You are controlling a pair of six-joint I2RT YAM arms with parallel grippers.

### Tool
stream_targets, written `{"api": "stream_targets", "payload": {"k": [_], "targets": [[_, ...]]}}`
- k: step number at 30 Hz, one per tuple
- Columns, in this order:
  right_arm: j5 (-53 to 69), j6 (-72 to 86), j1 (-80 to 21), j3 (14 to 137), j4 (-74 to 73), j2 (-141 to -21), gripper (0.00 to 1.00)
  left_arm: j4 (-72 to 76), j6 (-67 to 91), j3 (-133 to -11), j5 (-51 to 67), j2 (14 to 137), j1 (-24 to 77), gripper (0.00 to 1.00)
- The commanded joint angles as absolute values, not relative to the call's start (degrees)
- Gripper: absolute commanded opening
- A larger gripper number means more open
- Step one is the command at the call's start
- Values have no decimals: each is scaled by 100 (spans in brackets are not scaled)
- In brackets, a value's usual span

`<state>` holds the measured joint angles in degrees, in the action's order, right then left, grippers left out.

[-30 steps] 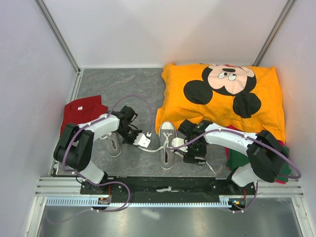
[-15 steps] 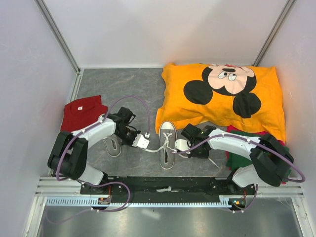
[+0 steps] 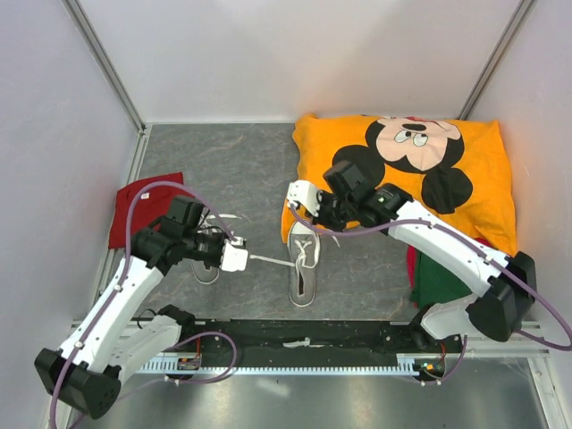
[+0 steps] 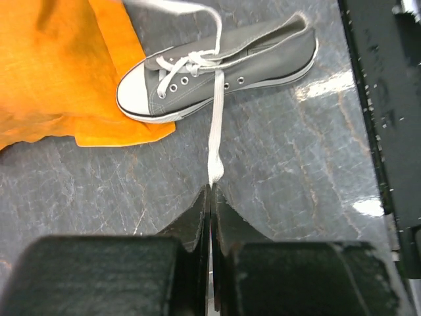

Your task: Tie the shoes

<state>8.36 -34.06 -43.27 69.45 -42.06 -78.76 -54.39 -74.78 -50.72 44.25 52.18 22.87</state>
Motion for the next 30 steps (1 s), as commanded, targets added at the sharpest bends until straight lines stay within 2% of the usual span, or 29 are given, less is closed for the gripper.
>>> {"api": "stream_targets", "payload": {"k": [1,9,17,19,20,22,23,24,26,30], "targets": [[1994,-3121,-4394,7865,-3991,-8454,0,-5879,-7093,-4966,4807,4940,2303,1],[2671,-2436,-4948,8771,-3490,-9764,0,-6266,-7426,-4642,5062,4298,2320,2],[2698,-1680,-5422,9131,-2628,-11046,0,-6399,-7541,-4272,5308,4069,2364,1],[2698,-1434,-5467,9167,-2514,-11292,11,-6407,-7506,-4245,5335,4069,2364,2],[2707,-1389,-5484,9202,-2522,-11337,27,-6407,-7497,-4228,5352,4052,2364,2],[2620,-1362,-5467,9220,-2592,-11347,51,-6398,-7515,-4157,5361,3999,2373,2],[2515,-1423,-5458,9220,-2645,-11312,77,-6398,-7523,-4131,5361,3999,2373,2],[2435,-1450,-5449,9211,-2689,-11233,84,-6364,-7471,-4131,5361,3999,2373,2],[2391,-1511,-5336,9193,-2794,-10987,96,-6127,-7226,-4209,5370,4043,2373,2],[2487,-1582,-5037,9263,-3154,-10583,98,-5416,-6304,-4508,5501,4455,2373,2]]}}
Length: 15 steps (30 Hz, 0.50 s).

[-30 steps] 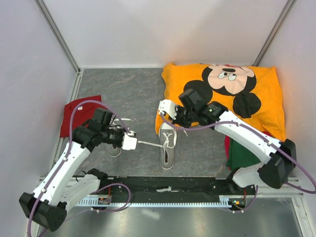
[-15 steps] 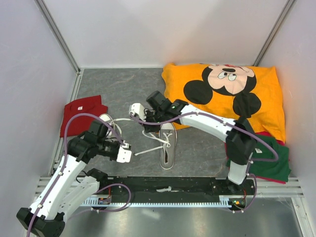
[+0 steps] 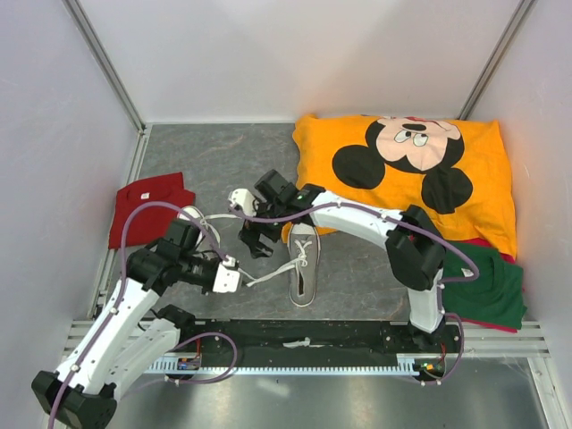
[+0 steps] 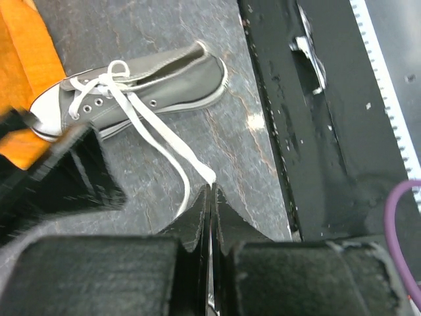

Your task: Tie the shoes

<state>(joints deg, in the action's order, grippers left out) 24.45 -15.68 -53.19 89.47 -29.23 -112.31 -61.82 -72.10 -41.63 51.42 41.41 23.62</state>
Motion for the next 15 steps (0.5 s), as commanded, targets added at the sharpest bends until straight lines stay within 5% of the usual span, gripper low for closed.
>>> {"api": "stream_targets", "payload": {"k": [1,9,15], "targets": [[2505,-1599,-4871,9281,-3207,-10425,98,-5257,-6128,-4587,5519,4726,2373,2],[2602,-1889,-3938,8439,-3673,-9318,98,-2386,-3737,-5457,4424,6633,2373,2],[2584,-2118,-3779,7525,-3981,-8491,91,-1952,-2919,-6407,3649,8688,2355,2]]}}
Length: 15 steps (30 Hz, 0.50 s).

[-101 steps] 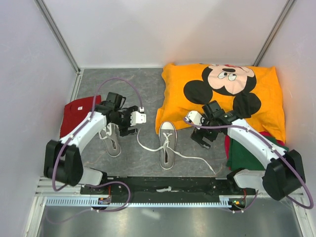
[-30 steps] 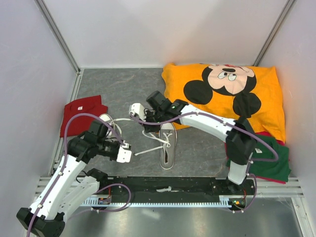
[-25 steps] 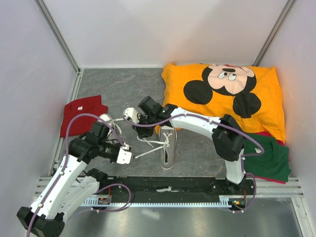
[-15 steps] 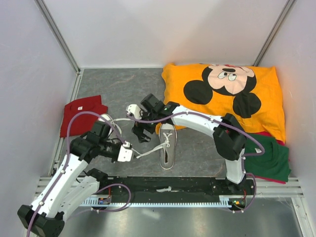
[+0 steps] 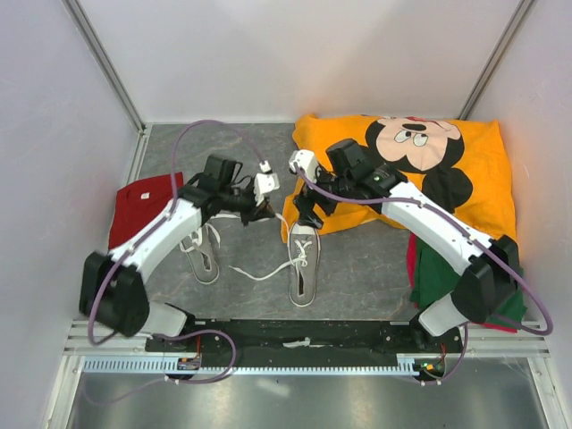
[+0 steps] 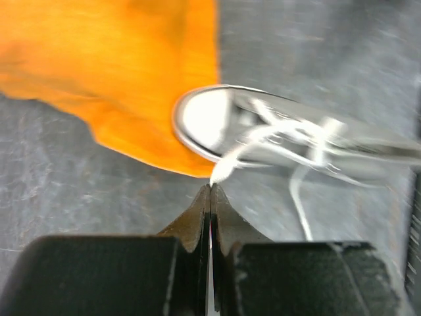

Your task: Tie the shoes

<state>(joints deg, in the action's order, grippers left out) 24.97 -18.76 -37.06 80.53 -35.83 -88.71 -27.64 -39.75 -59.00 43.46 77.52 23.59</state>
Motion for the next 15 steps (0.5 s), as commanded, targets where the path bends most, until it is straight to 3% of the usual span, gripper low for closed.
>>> {"api": "stream_targets", "payload": {"k": [1,7,11,12,14,15], "targets": [[2610,-2144,-3779,7410,-3981,-8308,86,-1899,-2822,-6546,3543,8884,2347,1],[2690,-2206,-4111,6794,-3832,-8033,61,-1916,-2241,-6794,3331,9948,2215,1],[2233,-2320,-4692,6715,-3490,-8252,59,-2442,-2189,-6908,3279,10248,2180,2],[2111,-2294,-4772,6741,-3350,-8401,58,-2530,-2188,-6908,3261,10274,2154,5],[2066,-2180,-4869,6838,-3235,-8542,55,-2767,-2241,-6900,3366,10196,2066,21],[2013,-2075,-4869,6881,-3191,-8665,54,-2829,-2241,-6891,3592,10108,1874,34]]}}
